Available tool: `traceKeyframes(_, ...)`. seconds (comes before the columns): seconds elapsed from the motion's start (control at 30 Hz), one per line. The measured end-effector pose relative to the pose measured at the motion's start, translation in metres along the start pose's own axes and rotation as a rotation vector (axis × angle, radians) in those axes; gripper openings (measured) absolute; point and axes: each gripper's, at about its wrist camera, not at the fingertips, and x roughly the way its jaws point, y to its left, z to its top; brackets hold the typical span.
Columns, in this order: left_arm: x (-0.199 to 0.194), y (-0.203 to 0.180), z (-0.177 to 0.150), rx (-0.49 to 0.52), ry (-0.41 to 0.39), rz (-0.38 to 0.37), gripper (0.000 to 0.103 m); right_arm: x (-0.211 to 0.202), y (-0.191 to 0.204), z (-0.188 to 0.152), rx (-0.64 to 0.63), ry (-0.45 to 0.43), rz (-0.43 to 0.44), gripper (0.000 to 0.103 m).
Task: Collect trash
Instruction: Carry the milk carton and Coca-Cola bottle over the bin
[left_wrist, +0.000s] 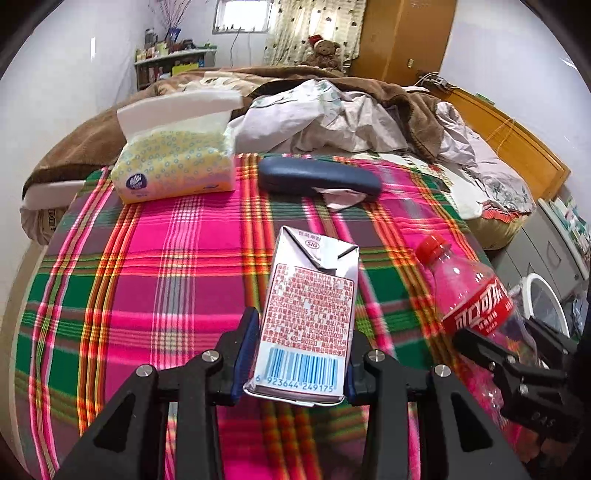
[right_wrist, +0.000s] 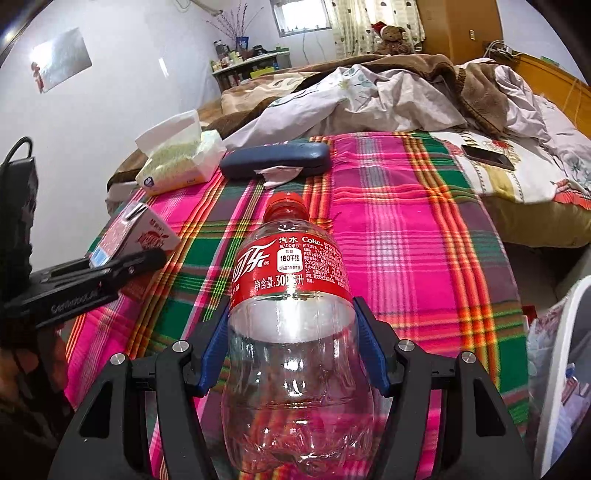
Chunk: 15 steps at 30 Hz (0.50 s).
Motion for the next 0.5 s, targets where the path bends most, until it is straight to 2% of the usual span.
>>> traceKeyframes(0.5,-0.048,-0.069,-0.025,0.064,-0.053,-0.05,0.04,-0.061,-0.035,-0.016,0.044,-0.09,-0.038,0.064)
